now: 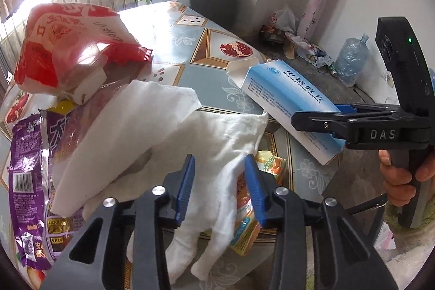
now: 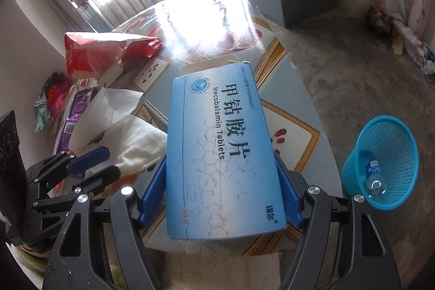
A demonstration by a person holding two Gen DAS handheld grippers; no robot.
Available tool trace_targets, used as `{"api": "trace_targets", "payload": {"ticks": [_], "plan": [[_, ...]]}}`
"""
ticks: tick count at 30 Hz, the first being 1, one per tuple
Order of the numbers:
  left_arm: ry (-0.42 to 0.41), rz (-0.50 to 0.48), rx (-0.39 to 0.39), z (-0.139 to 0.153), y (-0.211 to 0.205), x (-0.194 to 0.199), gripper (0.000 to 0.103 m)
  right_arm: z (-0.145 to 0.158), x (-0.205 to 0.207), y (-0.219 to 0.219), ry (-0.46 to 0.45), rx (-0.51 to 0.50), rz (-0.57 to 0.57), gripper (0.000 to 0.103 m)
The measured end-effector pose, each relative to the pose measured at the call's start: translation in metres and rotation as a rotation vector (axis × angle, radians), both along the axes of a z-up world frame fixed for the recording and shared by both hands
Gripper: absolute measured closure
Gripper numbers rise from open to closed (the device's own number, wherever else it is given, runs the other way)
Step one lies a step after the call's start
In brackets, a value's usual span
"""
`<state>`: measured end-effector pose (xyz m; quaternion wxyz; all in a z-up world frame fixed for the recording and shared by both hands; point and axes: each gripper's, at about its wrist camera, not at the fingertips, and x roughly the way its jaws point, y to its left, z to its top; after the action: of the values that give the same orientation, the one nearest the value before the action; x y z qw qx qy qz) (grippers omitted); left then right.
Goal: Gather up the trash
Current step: 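Lift the medicine box with the right tool while the left tool pulls the glove free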
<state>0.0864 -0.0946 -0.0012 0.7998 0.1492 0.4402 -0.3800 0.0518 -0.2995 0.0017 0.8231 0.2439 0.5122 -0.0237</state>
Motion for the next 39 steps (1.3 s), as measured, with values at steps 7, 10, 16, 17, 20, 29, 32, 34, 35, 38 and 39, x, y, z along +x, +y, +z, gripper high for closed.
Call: {"api": "trace_targets", "payload": {"ticks": [7, 10, 16, 17, 20, 29, 32, 34, 35, 38, 39], "plan": [[-0.008, -0.024, 0.059, -0.014, -0.011, 0.007, 0.061, -0.001, 0.002, 0.001, 0.007, -0.008, 0.008, 0.034], [0.006, -0.01, 0.049, -0.015, -0.01, 0.01, 0.061, -0.001, 0.002, 0.001, 0.008, -0.011, 0.009, 0.034], [-0.007, 0.015, 0.071, -0.018, -0.012, 0.012, 0.069, -0.002, 0.002, 0.001, 0.009, -0.017, 0.01, 0.034], [-0.009, 0.016, 0.074, -0.018, -0.012, 0.012, 0.069, -0.002, 0.002, 0.001, 0.009, -0.018, 0.011, 0.034], [-0.013, 0.024, 0.08, -0.018, -0.012, 0.012, 0.072, -0.002, 0.003, 0.002, 0.012, -0.025, 0.013, 0.034], [-0.028, 0.027, 0.093, -0.018, -0.013, 0.01, 0.074, -0.003, 0.005, 0.003, 0.022, -0.037, 0.015, 0.034], [-0.03, 0.027, 0.094, -0.017, -0.013, 0.011, 0.074, -0.003, 0.005, 0.003, 0.022, -0.037, 0.016, 0.034], [-0.029, 0.028, 0.093, -0.017, -0.013, 0.011, 0.075, -0.003, 0.005, 0.004, 0.024, -0.039, 0.015, 0.034], [-0.029, 0.028, 0.093, -0.017, -0.013, 0.01, 0.075, -0.004, 0.005, 0.004, 0.025, -0.04, 0.016, 0.034], [-0.029, 0.027, 0.094, -0.017, -0.013, 0.01, 0.075, -0.004, 0.006, 0.004, 0.024, -0.04, 0.015, 0.034], [-0.03, 0.028, 0.094, -0.017, -0.014, 0.01, 0.075, -0.004, 0.006, 0.004, 0.024, -0.039, 0.015, 0.034]]}}
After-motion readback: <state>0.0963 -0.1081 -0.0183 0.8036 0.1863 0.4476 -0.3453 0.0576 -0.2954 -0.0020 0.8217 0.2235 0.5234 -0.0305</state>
